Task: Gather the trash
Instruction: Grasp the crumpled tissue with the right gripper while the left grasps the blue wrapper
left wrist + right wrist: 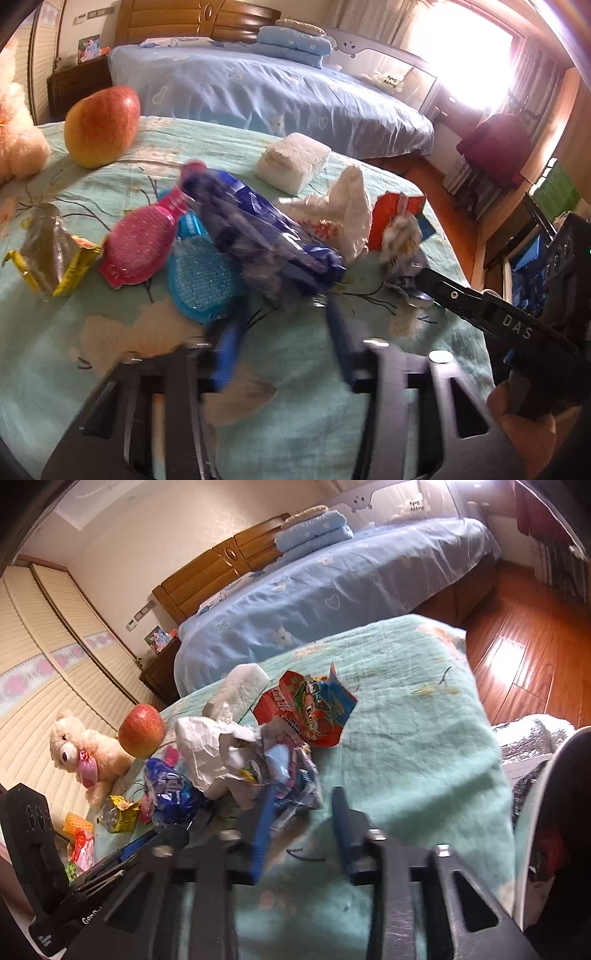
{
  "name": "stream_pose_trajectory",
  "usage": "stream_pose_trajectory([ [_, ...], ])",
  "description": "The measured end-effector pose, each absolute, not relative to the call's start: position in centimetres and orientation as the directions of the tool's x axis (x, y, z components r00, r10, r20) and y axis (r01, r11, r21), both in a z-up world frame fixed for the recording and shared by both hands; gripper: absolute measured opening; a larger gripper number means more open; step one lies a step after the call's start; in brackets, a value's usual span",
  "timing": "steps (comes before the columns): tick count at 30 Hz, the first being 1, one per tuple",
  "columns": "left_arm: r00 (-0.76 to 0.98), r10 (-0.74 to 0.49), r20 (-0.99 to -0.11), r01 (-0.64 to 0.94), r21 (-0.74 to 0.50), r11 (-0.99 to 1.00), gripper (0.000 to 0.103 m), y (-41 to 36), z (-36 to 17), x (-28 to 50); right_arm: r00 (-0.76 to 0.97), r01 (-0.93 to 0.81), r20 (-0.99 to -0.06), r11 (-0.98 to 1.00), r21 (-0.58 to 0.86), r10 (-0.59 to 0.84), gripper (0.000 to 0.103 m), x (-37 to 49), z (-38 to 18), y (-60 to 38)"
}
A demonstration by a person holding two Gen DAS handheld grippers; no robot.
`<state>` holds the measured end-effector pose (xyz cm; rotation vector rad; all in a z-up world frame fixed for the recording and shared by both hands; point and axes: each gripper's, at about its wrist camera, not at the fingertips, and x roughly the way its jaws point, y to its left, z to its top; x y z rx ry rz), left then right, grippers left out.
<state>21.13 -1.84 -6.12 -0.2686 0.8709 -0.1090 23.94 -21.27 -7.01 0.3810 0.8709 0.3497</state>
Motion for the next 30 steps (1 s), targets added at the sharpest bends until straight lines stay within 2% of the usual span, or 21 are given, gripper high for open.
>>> stream_pose_trajectory([
  [1, 0.635, -0.208, -0.744, -0.013, -0.280, 0.960, 0.024, -1.9, -6.3, 21.2, 0.593, -0.143, -0.670, 0.877, 0.459, 0.448, 0.019, 24.0, -7.1, -21.2],
  [3, 0.635, -0.215, -0.742, -0.011, -0.287, 0.958, 0.011, -1.8, -6.4, 21.1, 0.595, -0.152, -0.669, 0.879, 0.452, 0.447, 0.016, 23.9, -7.1, -21.0],
  [6, 0.644, -0.226, -0.731, 0.004, -0.292, 0.956, 0.008, -1.9, -6.1, 20.6, 0.599, -0.158, -0.664, 0.878, 0.451, 0.449, 0.012, 23.5, -6.9, -21.1],
  [14, 0.658, -0.254, -0.709, 0.045, -0.300, 0.953, 0.007, -2.5, -5.2, 17.7, 0.610, -0.156, -0.651, 0.873, 0.461, 0.453, 0.003, 21.1, -6.3, -22.1],
  [30, 0.644, -0.329, -0.691, 0.173, -0.287, 0.942, 0.007, -7.0, -4.0, 13.4, 0.655, -0.111, -0.627, 0.874, 0.472, 0.422, 0.003, 15.0, -5.1, -25.7],
])
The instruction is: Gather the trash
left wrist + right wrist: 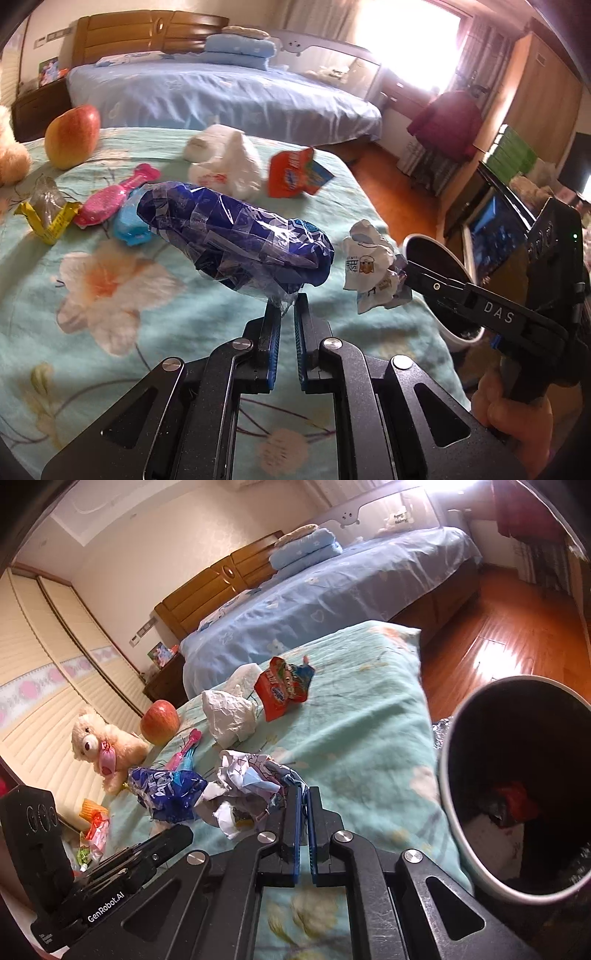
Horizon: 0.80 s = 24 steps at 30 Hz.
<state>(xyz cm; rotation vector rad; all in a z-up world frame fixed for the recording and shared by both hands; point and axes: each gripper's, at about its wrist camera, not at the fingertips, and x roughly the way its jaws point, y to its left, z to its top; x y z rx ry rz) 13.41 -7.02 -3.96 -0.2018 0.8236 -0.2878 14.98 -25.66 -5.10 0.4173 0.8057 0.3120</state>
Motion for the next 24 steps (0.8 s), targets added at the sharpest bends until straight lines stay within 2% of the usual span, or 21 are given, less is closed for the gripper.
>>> stream_pose_trajectory([
  [24, 0.587, -0.410, -0.699, 0.348, -0.240, 0.906, 0.007, -15.4, -3.8, 10.3, 0.723, 0.037, -0.624, 0.884, 0.466, 0.298, 0.003, 9.3, -5.1, -32.9],
])
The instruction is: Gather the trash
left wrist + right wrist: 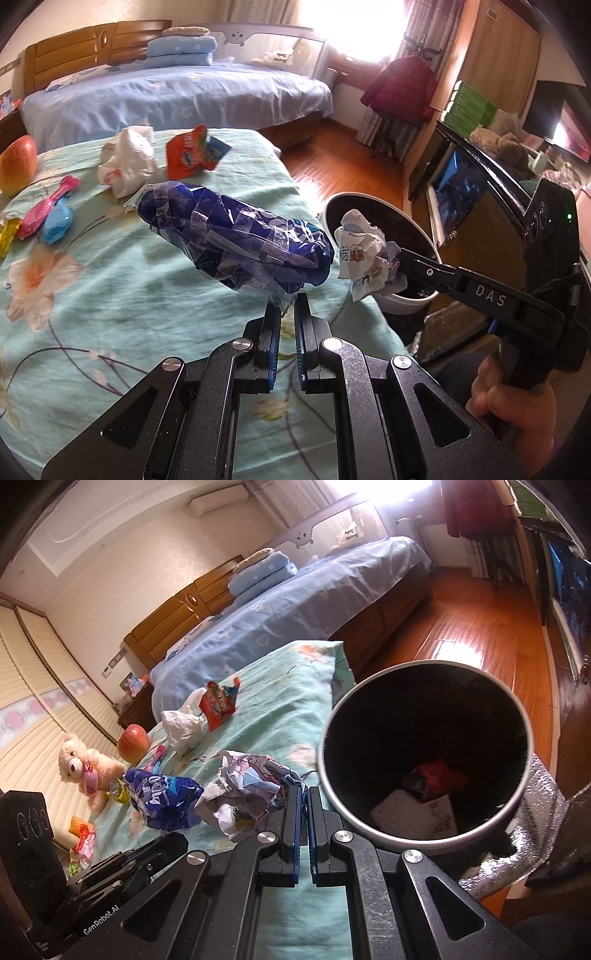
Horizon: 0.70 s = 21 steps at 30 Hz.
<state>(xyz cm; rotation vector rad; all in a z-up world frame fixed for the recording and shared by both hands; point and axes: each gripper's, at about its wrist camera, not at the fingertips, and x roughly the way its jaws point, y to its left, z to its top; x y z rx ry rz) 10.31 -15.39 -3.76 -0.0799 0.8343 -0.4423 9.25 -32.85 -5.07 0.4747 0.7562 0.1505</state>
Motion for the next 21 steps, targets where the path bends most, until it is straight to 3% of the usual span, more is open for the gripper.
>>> stream_pose_trajectory([
  [21, 0.545, -0.449, -0.708, 0.444, -0.210, 0.871, 0.007, -20.9, -3.4, 10.0, 0.750, 0.119, -0.624, 0.883, 0.454, 0.220, 0.003, 8.2, -5.2, -37.4],
])
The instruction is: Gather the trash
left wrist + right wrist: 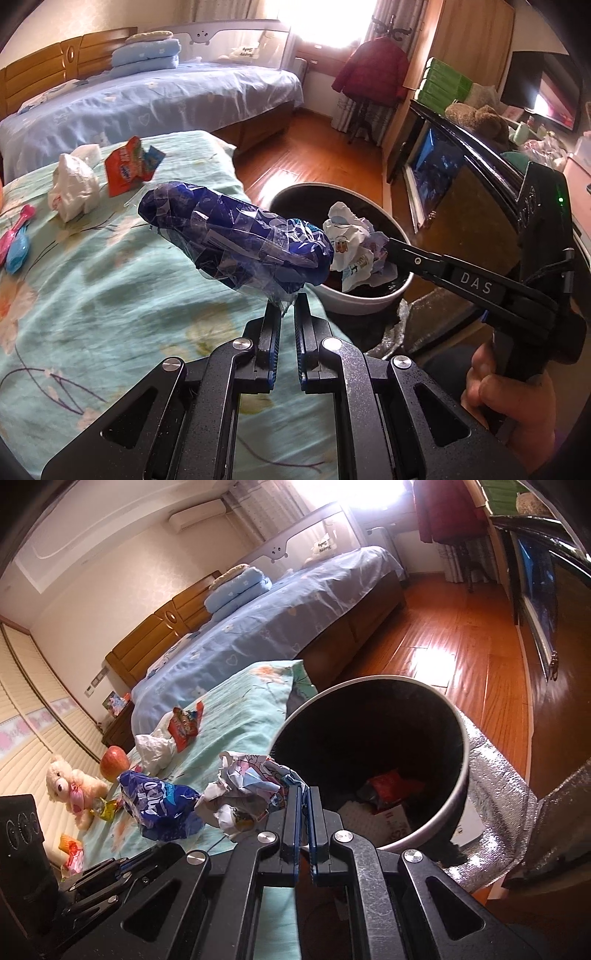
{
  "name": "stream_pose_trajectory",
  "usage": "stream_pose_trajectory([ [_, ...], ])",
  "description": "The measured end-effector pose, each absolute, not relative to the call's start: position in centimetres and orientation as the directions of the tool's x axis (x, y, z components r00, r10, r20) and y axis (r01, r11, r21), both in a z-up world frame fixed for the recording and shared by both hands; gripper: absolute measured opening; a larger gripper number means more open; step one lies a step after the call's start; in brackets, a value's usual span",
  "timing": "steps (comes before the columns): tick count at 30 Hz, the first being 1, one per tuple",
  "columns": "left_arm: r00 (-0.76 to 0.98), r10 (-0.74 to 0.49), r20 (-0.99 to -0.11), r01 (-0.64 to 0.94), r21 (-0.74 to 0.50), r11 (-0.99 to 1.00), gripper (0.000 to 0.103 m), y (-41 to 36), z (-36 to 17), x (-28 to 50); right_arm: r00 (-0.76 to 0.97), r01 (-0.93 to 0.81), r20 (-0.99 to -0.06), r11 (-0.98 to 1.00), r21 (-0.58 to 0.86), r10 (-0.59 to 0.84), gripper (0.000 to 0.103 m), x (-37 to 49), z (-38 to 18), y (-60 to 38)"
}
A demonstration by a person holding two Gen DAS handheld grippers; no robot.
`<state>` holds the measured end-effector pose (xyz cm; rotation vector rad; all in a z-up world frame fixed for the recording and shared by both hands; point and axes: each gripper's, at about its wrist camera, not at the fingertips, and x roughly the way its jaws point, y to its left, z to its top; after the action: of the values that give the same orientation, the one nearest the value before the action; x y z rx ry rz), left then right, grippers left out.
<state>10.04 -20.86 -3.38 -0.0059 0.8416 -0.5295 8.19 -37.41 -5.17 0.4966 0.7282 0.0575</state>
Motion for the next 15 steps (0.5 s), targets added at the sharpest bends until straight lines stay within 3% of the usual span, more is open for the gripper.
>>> stream_pose_trajectory([
  [15, 0.519, -0.459, -0.721, 0.473, -0.205, 0.857, 0.007, -23.8, -3.6, 11.1, 0.739, 0.184, -0.656, 0.891, 0.415, 0.153, 0.003, 9.2, -6.0, -40.3],
])
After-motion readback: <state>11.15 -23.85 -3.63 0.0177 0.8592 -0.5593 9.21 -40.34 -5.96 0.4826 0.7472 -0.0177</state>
